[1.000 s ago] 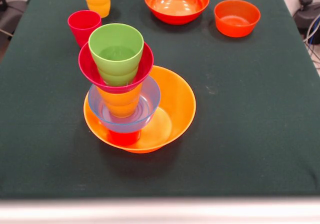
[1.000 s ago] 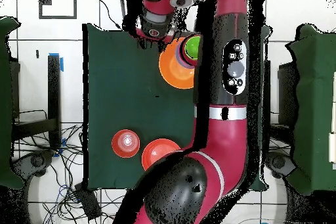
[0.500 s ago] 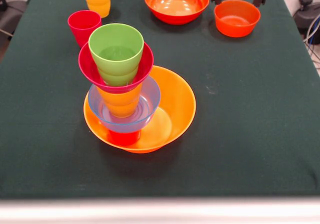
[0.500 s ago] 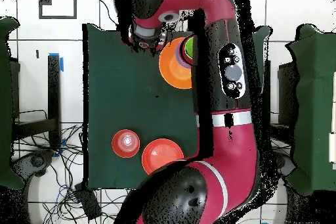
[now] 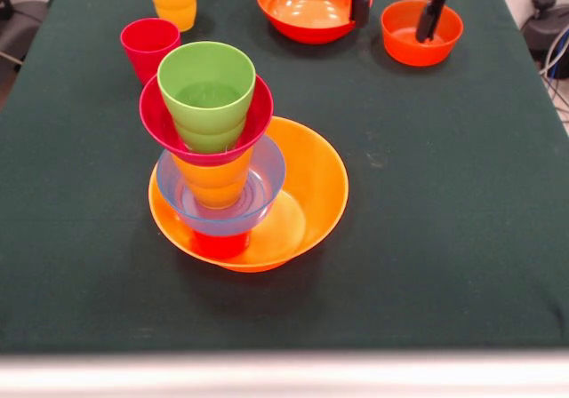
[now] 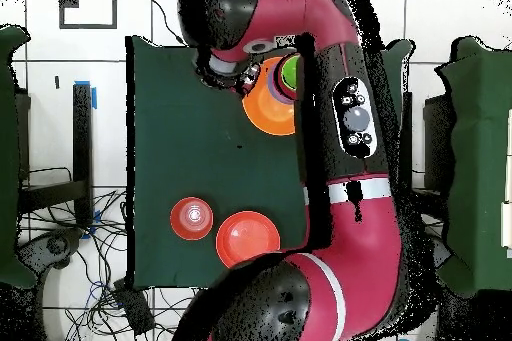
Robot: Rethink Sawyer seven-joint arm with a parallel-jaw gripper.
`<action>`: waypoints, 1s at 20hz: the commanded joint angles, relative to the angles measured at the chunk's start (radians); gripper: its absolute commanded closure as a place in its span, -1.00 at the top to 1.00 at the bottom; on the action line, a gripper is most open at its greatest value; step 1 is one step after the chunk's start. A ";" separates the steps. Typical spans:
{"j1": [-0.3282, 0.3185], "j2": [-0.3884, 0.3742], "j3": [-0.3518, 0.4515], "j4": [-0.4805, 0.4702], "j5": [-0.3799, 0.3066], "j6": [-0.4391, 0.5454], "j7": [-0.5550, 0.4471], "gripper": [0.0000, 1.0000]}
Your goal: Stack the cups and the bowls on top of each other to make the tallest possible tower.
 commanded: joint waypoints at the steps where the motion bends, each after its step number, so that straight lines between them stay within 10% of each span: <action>1: 0.056 0.030 -0.149 0.038 -0.033 -0.056 0.185 1.00; 20: 0.135 0.029 -0.330 0.062 0.028 -0.136 0.339 1.00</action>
